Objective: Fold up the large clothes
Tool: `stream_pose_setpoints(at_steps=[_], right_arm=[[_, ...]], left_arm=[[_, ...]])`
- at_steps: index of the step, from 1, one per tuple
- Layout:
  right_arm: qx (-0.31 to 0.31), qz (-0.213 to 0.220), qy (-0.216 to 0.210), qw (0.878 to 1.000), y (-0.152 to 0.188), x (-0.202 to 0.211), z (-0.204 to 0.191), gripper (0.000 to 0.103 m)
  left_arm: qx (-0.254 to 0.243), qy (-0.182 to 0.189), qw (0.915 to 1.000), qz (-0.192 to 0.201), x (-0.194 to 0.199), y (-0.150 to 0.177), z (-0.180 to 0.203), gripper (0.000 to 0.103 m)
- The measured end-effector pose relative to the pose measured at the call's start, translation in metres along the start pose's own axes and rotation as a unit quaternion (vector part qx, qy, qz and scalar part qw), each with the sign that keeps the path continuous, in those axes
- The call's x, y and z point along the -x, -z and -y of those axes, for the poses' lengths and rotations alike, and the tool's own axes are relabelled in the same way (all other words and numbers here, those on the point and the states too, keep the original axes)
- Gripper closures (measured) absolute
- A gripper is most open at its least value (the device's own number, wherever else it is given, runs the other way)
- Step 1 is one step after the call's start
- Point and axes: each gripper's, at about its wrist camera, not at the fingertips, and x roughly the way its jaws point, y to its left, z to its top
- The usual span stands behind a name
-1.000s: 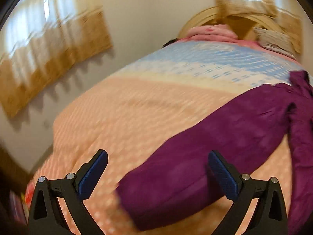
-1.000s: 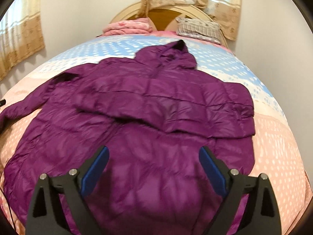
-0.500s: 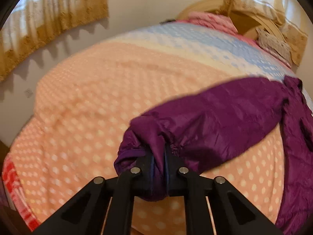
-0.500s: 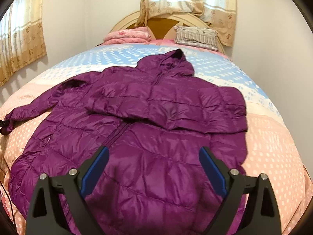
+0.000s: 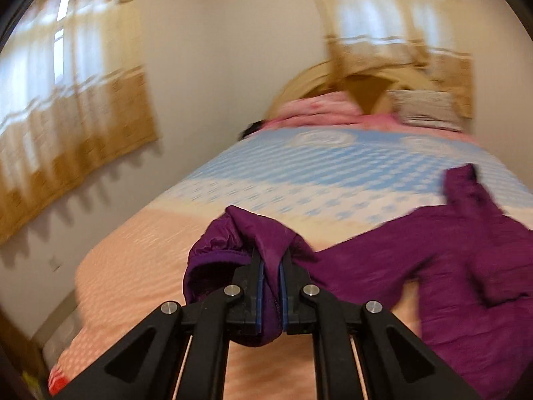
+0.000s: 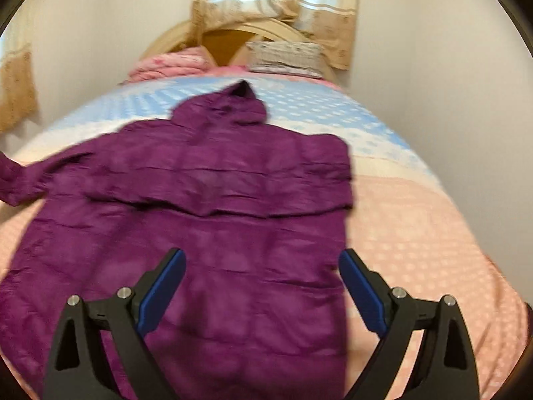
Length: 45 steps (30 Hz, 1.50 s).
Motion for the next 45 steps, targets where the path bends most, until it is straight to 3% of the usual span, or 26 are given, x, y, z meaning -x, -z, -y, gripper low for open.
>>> stream_pose_setpoints(at_steps=[4,10,17,19,21,23,26,28,33,39,45], right_arm=[[-0.034,-0.003,0.004,0.999,0.001,0.000,0.029,0.008],[-0.045,-0.006,0.008,0.999,0.011,0.001,0.051,0.008],[-0.074,-0.012,-0.003,0.997,0.026,-0.004,0.068,0.008],[-0.074,-0.013,-0.005,0.997,0.028,-0.004,0.069,0.008],[-0.071,-0.013,-0.007,0.997,0.029,-0.004,0.070,0.008],[-0.070,-0.013,-0.007,0.997,0.027,-0.004,0.071,0.008],[-0.073,-0.010,-0.009,0.997,0.024,-0.003,0.071,0.008],[-0.074,-0.007,-0.016,0.997,0.019,0.000,0.069,0.008],[-0.061,0.001,-0.052,0.997,-0.001,0.007,0.048,0.008],[-0.036,-0.006,-0.126,0.991,-0.033,-0.002,-0.003,0.008],[-0.031,-0.049,-0.167,0.984,-0.054,-0.046,-0.046,0.008]], left_arm=[[-0.042,0.071,0.9964,0.022,0.017,-0.017,0.075,0.097],[-0.100,0.150,0.9822,0.053,0.046,-0.030,0.183,0.097],[-0.144,0.224,0.9630,0.042,0.064,-0.003,0.276,0.094],[-0.152,0.242,0.9577,0.031,0.065,0.004,0.294,0.081],[-0.152,0.248,0.9560,0.035,0.070,0.014,0.307,0.025],[-0.153,0.246,0.9548,0.066,0.080,0.022,0.312,0.017],[-0.167,0.262,0.9480,0.070,0.085,0.025,0.315,0.014],[-0.172,0.255,0.9485,0.074,0.084,0.027,0.306,0.014],[-0.148,0.210,0.9647,0.056,0.059,0.029,0.253,0.013],[-0.116,0.145,0.9825,0.019,0.016,0.042,0.193,0.013],[-0.101,0.097,0.9893,-0.039,-0.029,0.067,0.161,0.013]])
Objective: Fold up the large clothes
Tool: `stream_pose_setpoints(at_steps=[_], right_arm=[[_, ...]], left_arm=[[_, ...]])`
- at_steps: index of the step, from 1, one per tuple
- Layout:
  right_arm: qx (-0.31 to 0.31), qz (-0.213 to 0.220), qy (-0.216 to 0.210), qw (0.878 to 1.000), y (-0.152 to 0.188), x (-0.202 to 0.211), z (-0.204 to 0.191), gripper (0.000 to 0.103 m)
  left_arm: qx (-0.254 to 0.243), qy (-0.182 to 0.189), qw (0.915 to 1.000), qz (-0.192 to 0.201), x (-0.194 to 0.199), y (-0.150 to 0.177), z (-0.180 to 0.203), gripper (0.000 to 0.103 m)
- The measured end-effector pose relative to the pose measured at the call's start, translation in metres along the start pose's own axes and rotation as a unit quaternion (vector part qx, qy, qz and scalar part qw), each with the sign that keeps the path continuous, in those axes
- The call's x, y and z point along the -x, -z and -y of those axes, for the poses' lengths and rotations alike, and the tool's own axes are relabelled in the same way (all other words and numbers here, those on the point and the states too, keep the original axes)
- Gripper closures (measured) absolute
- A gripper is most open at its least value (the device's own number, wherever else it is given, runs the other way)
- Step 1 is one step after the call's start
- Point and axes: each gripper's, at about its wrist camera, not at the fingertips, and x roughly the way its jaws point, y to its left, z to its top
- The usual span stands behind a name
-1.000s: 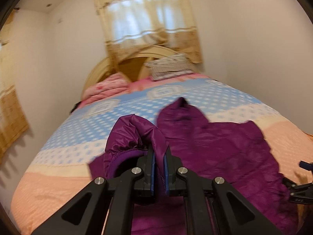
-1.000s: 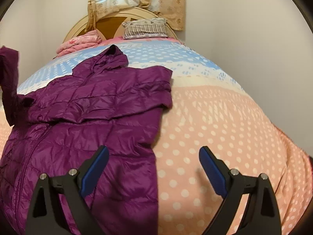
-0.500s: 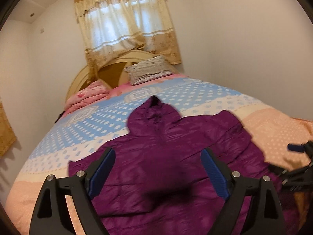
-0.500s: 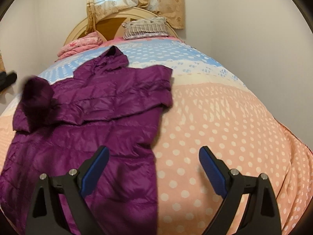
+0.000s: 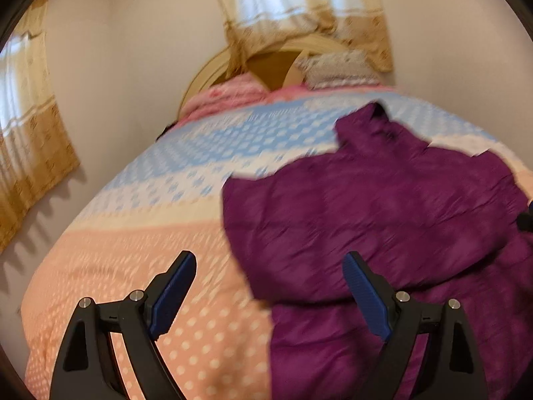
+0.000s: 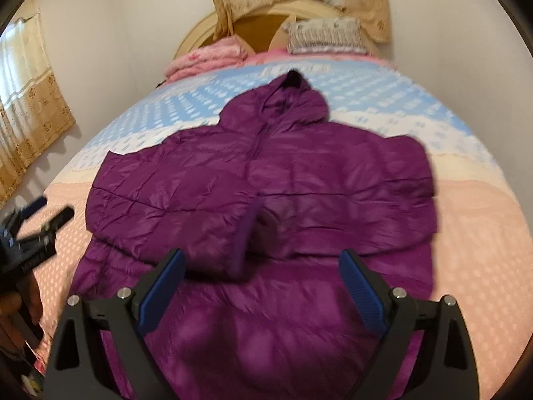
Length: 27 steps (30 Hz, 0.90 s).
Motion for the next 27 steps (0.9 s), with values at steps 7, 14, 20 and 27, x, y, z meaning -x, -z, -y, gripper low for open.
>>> stream_pose_setpoints(at_steps=[7,14,20,27], right_arm=[[-0.032,-0.037,-0.064,0.997,0.004,-0.039,0.000,0.092],[-0.018,0.021,-0.012,1.000,0.008,0.009,0.023,0.095],[-0.030,0.016,0.034,0.999,0.023,0.025,0.059,0.095],[-0.044,-0.010,0.072,0.996,0.030,0.013,0.078,0.088]], left_arm=[[0.044,-0.011,0.9975,-0.055,-0.028,0.023,-0.031,0.013],[0.047,-0.019,0.9970,-0.059,-0.035,0.023,-0.042,0.013],[0.042,-0.020,0.9971,-0.061,-0.035,0.016,-0.039,0.013],[0.019,-0.025,0.9980,-0.055,-0.031,0.003,-0.024,0.013]])
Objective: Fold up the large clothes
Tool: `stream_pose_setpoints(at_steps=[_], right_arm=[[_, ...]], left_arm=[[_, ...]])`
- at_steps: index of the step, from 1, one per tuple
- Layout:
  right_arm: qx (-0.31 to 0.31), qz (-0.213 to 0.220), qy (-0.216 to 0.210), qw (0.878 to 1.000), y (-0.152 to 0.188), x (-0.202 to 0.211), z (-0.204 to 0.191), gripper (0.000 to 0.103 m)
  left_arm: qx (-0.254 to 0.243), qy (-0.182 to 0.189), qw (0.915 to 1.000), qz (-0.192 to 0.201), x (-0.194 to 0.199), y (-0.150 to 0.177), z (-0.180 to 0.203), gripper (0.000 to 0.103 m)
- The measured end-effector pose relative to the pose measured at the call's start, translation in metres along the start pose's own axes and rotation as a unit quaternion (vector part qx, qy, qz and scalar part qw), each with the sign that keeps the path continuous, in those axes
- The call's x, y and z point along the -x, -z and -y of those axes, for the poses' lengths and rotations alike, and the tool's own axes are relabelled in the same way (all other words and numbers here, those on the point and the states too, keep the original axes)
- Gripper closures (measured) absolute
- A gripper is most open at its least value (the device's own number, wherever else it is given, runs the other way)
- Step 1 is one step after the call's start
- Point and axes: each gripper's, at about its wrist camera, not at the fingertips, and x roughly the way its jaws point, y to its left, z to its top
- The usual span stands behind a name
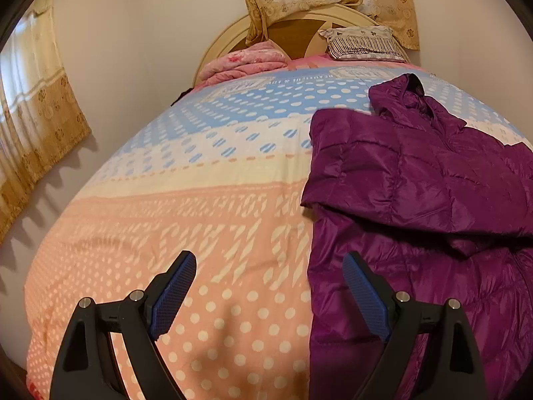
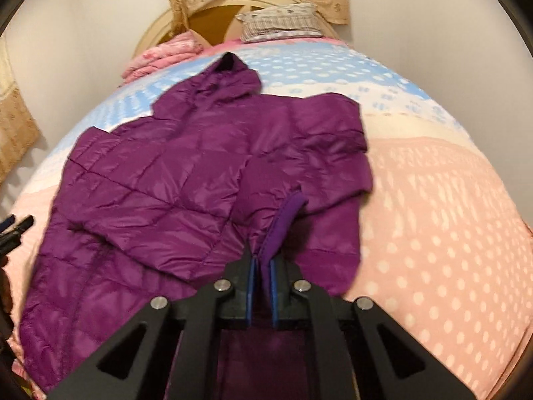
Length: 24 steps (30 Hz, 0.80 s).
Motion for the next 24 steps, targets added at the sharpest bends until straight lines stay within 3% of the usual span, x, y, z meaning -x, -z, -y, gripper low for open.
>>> stream_pose_setpoints(at_steps=[1,2,3,5,8,11,14,20,24], right_arm=[[-0.001,0.001,0.003,1.000,-0.001,0.001,0.001,0.087],[-0.004,0.006,0.009,1.000,-0.003,0.004,0.002,0.077],[-0.008,0.012,0.020,1.000,-0.004,0.009,0.004,0.056],[-0.028,0.048,0.048,0.997,-0.007,0.029,0.010,0.042],[-0.050,0.088,0.058,0.993,-0.017,0.054,0.011,0.043],[-0.027,0.099,0.029,0.994,-0.026,0.059,-0.007,0.057],[0.000,0.068,-0.004,0.998,-0.030,0.035,-0.028,0.069],[-0.006,0.020,0.006,1.000,-0.006,-0.019,-0.026,0.074],[-0.019,0.011,-0.005,1.000,0.003,-0.027,-0.019,0.080]], left_arm=[[0.000,0.001,1.0000,0.002,0.001,-0.002,0.001,0.013],[0.001,0.002,1.0000,0.003,0.002,-0.005,0.001,0.013],[0.004,0.002,1.0000,0.006,0.003,-0.008,0.001,0.013],[0.010,0.008,0.9998,0.016,0.005,-0.017,0.002,0.013],[0.017,0.010,0.9993,0.031,0.008,-0.033,0.009,0.013],[0.021,0.032,0.9983,0.044,0.008,-0.050,0.027,0.013],[0.015,0.050,0.9981,0.032,-0.008,-0.058,0.052,0.013],[-0.018,0.002,0.9998,-0.009,-0.063,-0.042,0.079,0.013],[0.013,0.031,0.9987,-0.040,-0.079,-0.034,0.068,0.013]])
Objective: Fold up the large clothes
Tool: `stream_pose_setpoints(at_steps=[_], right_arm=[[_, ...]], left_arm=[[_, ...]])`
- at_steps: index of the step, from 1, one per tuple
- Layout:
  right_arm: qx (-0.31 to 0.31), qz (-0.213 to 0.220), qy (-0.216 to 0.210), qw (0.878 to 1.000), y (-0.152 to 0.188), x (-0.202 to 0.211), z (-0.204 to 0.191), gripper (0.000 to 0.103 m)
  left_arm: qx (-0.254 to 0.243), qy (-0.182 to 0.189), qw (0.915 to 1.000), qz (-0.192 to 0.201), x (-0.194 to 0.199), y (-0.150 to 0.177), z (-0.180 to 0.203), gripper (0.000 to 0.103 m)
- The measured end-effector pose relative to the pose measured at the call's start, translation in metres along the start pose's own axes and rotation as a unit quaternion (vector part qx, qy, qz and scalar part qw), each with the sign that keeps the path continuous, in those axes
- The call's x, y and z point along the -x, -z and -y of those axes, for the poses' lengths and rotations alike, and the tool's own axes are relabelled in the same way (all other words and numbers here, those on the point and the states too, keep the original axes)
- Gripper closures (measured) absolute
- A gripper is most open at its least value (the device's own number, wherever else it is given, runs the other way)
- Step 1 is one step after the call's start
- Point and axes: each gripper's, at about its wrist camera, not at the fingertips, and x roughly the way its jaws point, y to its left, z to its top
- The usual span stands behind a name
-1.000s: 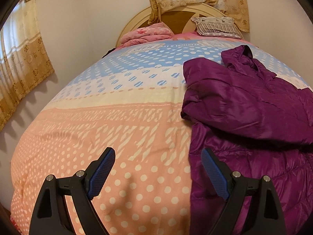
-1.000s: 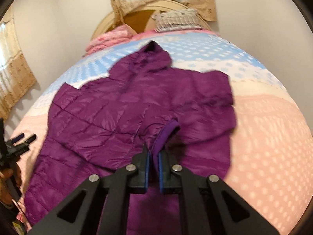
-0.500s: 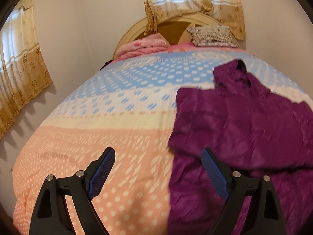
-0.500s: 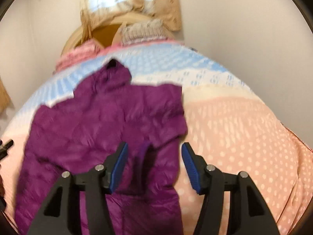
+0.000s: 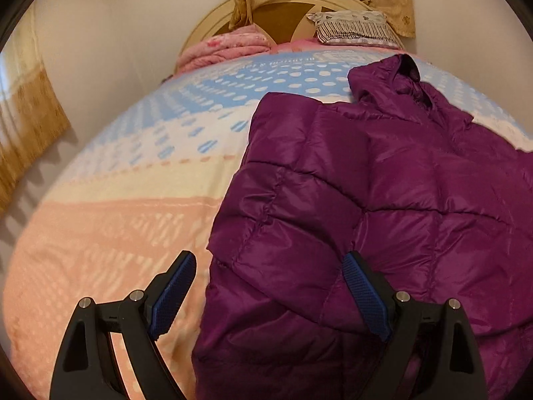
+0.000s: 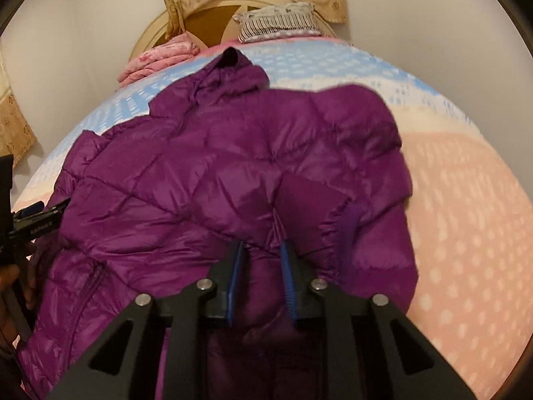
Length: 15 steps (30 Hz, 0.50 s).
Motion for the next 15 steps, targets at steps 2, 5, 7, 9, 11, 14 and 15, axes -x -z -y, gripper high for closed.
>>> stream_pose_setpoints(at_steps=[2,5,7,9,11,14,15], right_arm=[[-0.003,-0.005,-0.003,1.000,0.000,-0.002,0.001,0.080],[-0.004,-0.012,0.001,1.000,0.001,-0.005,0.001,0.081],[-0.002,-0.014,0.004,1.000,0.000,-0.005,0.000,0.081],[0.000,-0.016,0.004,1.000,-0.001,-0.006,-0.001,0.081],[0.007,-0.019,0.002,1.000,-0.002,0.000,-0.001,0.081],[0.003,0.017,-0.006,1.000,-0.008,0.029,0.002,0.079],[0.002,0.029,-0.006,1.000,-0.014,0.036,0.004,0.079]], left_arm=[[0.012,0.007,0.9999,-0.007,-0.003,0.003,-0.004,0.012],[0.024,0.017,0.9994,-0.019,-0.008,0.005,-0.008,0.009],[0.032,0.027,0.9987,-0.029,-0.011,0.006,-0.011,0.008],[0.039,0.025,0.9986,-0.025,-0.006,0.005,-0.014,0.008],[0.035,0.013,0.9993,-0.009,0.009,0.003,-0.019,0.008],[0.036,0.023,0.9986,0.030,0.035,-0.005,-0.031,0.008],[0.041,0.034,0.9976,0.044,0.045,-0.011,-0.034,0.008]])
